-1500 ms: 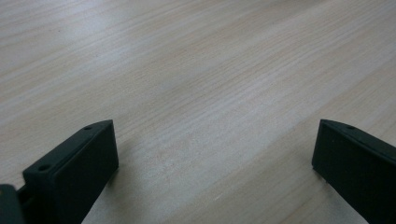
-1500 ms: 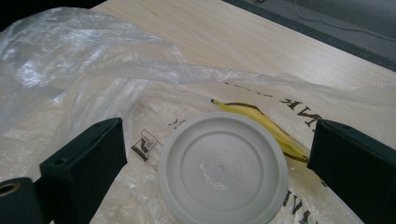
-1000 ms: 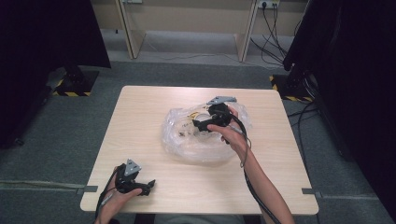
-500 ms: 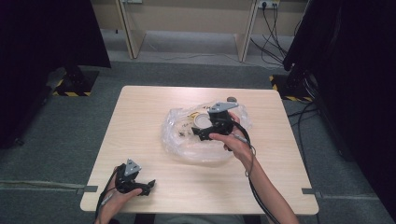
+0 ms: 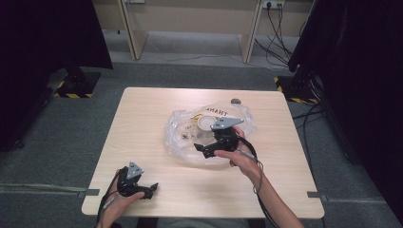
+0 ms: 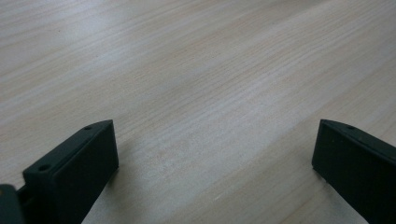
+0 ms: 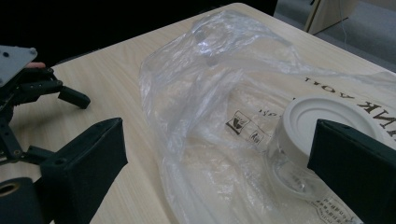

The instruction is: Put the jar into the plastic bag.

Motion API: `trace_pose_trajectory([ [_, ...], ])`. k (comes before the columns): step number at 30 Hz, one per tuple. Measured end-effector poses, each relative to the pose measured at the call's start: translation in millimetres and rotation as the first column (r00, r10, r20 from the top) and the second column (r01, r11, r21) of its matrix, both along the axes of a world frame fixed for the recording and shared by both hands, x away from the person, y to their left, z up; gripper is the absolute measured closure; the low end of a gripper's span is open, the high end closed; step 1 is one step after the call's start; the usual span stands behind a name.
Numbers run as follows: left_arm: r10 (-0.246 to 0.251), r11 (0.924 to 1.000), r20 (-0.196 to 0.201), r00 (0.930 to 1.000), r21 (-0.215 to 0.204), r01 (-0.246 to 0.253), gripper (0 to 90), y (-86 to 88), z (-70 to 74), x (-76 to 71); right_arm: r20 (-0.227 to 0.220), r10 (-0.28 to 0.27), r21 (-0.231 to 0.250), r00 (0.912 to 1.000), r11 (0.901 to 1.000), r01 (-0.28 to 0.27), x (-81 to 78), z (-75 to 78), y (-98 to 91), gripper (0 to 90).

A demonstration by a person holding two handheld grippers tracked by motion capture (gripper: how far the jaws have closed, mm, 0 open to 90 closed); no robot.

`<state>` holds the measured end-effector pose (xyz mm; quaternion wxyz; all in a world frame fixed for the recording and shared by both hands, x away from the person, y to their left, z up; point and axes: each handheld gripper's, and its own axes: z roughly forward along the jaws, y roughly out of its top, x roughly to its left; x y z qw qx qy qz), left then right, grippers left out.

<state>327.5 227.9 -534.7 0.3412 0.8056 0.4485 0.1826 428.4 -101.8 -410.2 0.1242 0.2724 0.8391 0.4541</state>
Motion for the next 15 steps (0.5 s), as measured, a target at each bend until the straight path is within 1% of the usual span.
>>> trace_pose_trajectory([
  [7,0.000,1.0000,0.000,1.0000,0.000,0.000,0.0,0.0,0.0,0.0,-0.001,0.008,0.003,1.0000,1.0000,-0.008,-10.7,-8.5,-4.3,4.3],
  [15,0.000,1.0000,0.000,1.0000,0.000,0.000,0.0,0.0,0.0,0.0,0.010,0.013,0.007,0.9999,0.9999,-0.013,-20.8,-11.7,-7.7,4.3],
])
